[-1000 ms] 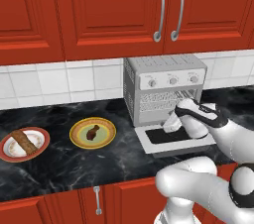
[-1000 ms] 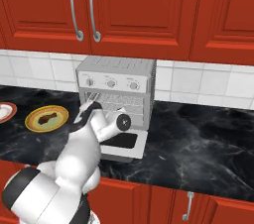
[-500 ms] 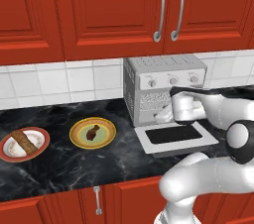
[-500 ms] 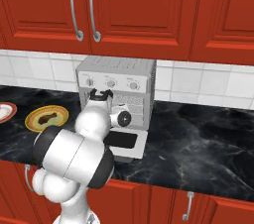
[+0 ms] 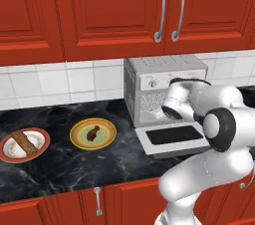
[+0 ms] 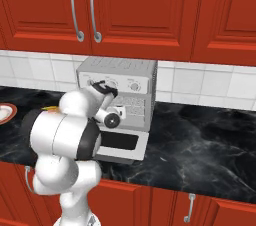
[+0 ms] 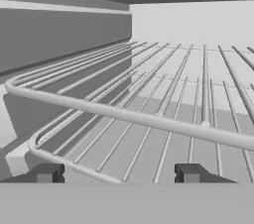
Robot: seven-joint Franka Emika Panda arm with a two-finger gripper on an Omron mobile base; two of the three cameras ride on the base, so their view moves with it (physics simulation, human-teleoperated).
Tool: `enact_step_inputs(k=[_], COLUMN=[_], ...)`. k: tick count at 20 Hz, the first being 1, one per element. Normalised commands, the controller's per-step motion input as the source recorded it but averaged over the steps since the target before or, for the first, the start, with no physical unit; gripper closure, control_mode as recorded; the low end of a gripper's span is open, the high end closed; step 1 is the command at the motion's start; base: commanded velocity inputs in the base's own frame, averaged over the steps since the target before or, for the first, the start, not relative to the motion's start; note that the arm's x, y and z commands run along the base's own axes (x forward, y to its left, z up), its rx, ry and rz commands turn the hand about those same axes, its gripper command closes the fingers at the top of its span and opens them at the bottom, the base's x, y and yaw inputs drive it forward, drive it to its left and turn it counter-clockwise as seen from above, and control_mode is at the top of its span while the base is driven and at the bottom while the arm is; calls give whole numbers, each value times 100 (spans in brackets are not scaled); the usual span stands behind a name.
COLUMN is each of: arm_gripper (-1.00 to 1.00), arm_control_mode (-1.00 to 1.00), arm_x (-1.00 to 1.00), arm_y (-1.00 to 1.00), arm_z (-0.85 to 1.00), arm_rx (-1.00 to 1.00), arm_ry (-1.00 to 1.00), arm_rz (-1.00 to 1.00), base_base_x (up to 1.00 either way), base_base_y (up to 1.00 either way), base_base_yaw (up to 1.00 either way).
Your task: Open the toaster oven door. Place the baguette on the top rack in the toaster oven and place the chicken drumstick on the bottom rack.
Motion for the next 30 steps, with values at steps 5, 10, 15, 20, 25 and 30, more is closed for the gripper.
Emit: enact_step_inputs(k=[5, 10, 15, 20, 25, 30], arm_gripper=[-100, -100, -100, -100, -100, -100], arm_control_mode=[-100, -100, -100, -100, -100, -100], arm_x=[49, 49, 12, -44, -90, -100], arm_y=[-12, -20, -9, -3, 0, -13], arm_z=[-24, -39, -97, -89, -81, -54], arm_rx=[1, 0, -6, -19, -19, -8], arm_ry=[15, 23, 25, 27, 32, 29], arm_rz=[-1, 0, -3, -6, -5, -4], base_base_x=[0, 0, 0, 0, 0, 0], base_base_y=[0, 0, 0, 0, 0, 0], base_base_yaw=[0, 0, 0, 0, 0, 0])
